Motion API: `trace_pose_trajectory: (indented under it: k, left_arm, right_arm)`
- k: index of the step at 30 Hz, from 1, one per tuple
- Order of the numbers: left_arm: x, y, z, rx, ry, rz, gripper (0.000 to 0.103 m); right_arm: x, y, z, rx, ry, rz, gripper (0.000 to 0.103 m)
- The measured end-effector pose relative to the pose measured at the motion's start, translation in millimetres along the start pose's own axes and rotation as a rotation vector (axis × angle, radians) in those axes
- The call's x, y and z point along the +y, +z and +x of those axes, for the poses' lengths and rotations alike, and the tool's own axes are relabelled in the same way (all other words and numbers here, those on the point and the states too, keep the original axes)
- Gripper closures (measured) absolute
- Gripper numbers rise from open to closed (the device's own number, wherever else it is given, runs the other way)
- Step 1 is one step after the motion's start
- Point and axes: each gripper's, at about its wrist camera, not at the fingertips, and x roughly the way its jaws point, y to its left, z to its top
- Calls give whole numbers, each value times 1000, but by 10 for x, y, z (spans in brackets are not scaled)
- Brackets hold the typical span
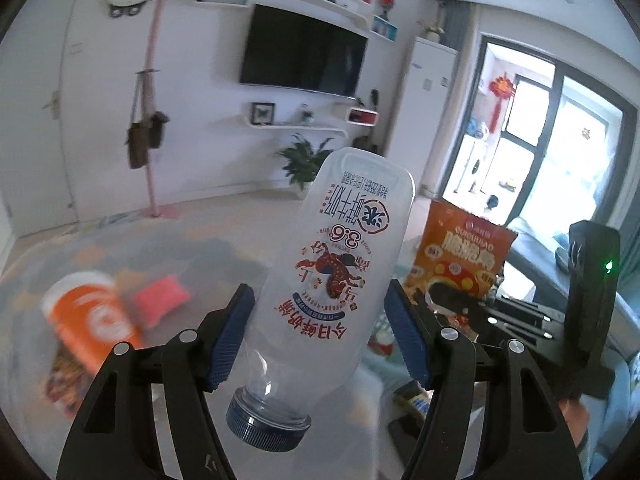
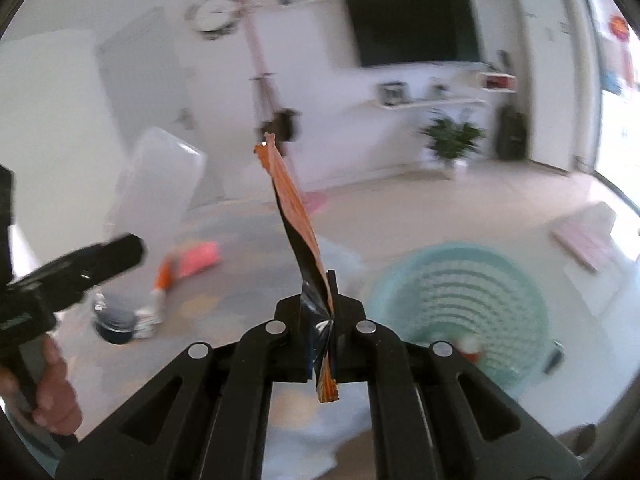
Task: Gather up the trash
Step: 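Drop the white bottle and snack bag into the teal basket with both tools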
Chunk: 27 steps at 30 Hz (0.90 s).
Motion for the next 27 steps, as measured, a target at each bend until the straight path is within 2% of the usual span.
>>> trace_pose_trajectory:
  k: [5,11,19,21,27]
  left_arm:
    - [-293,145,611,66,-73,-30,38]
    - [-560,33,1323,174,-113,-33,38]
    - [-618,-185,1946,282,-141,-76,38]
    - [-586,-224,1993,300,-175,-87,37]
    - [-514,-233,2040,299,-179,-132,27]
  right_arm:
    - [-739,29,188,57,-112,164,99]
    - [-1315,-216,477,134,-180,289,99]
    - [-1609,-528,858,236,-234,356,99]
    - [-1639,-562,894,246,-236,367,99]
    - [-1654,-534,940,254,-253,374,94]
